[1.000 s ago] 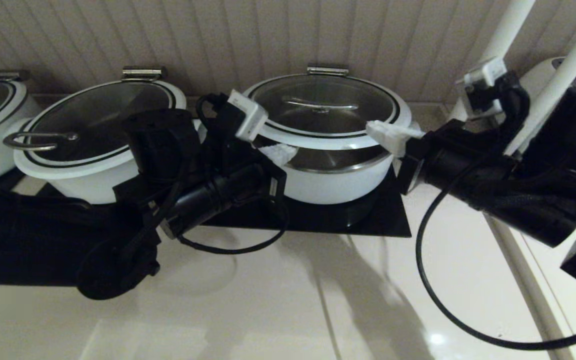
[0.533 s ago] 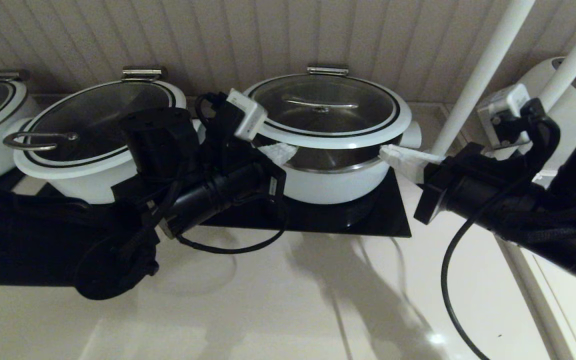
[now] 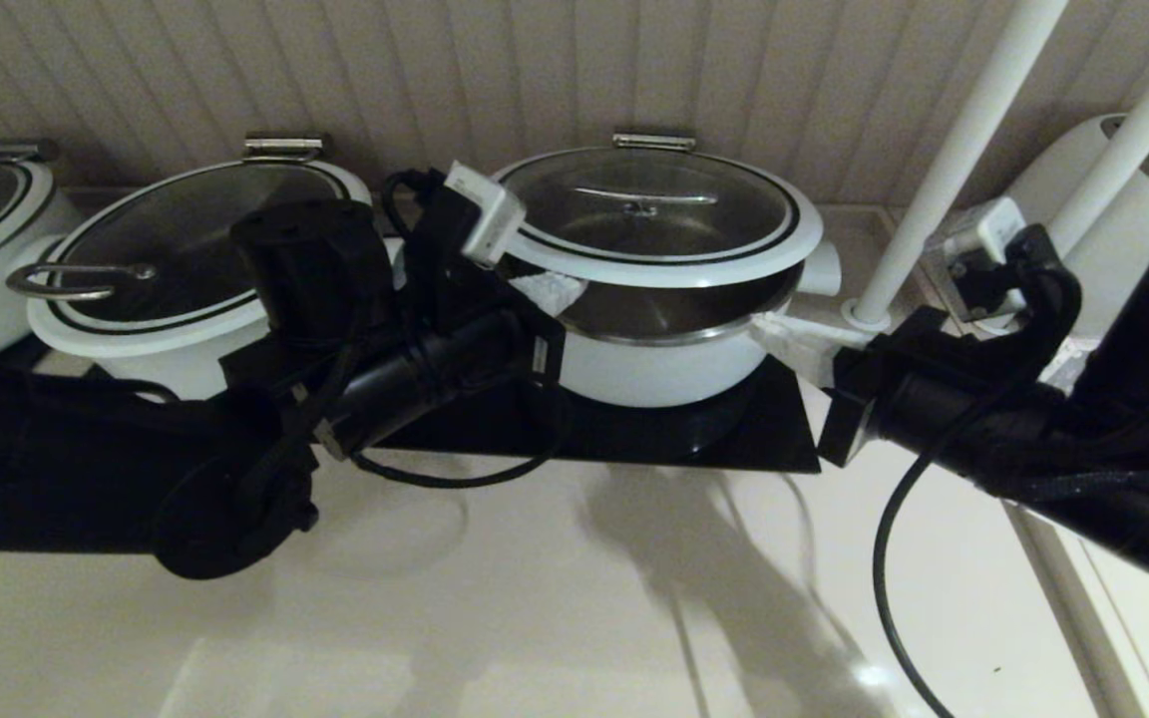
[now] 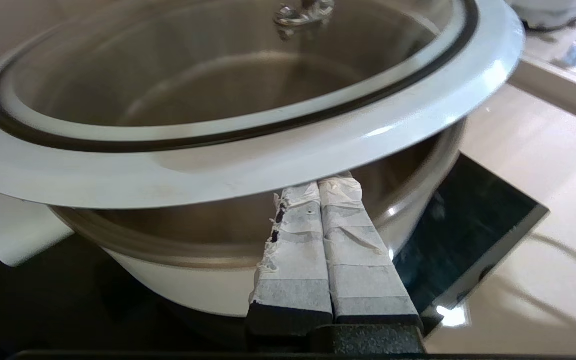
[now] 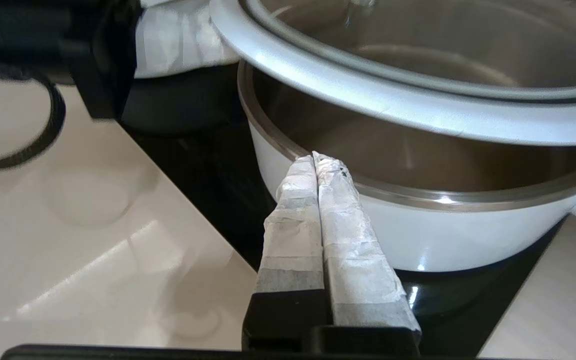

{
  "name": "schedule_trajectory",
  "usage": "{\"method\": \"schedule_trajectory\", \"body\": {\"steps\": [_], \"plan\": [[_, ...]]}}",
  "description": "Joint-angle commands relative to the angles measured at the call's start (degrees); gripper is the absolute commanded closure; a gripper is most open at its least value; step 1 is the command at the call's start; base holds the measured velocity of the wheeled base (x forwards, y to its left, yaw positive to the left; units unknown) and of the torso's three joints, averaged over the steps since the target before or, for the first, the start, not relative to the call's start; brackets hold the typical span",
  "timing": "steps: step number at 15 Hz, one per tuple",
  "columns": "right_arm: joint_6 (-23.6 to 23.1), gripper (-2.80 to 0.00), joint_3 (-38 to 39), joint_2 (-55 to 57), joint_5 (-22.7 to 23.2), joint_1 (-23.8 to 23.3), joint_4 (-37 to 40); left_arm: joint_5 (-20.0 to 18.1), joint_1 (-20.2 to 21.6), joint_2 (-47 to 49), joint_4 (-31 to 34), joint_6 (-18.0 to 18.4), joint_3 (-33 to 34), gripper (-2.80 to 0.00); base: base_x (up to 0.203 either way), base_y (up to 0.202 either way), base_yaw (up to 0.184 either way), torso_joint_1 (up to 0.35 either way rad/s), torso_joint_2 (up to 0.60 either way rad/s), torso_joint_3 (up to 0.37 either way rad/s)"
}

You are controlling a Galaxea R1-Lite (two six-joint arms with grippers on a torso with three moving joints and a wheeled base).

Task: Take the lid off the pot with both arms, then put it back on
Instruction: Open the pot lid completely

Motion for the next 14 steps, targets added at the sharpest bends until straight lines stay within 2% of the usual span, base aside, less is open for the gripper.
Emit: {"method": "schedule_trajectory", "body": {"steps": [1,8,14], "plan": [[-0.06,0.0,-0.21,1.71,0.08,0.0,-0.4,-0.02,0.4,0.49,-0.45,0.06,-0.76,0.0,0.0,0.0,0.0,0.0,0.0,0.0],[-0.11,0.0,-1.13,5.5,0.17,-0.07,-0.49,-0.02,0.47,0.82,-0.45,-0.02,-0.84,0.0,0.0,0.0,0.0,0.0,0.0,0.0],[-0.14,0.0,-7.42,10.22,-0.16,-3.17,-0.4,-0.02,1.34,1.34,-0.45,-0.03,-1.64,0.0,0.0,0.0,0.0,0.0,0.0,0.0]]}}
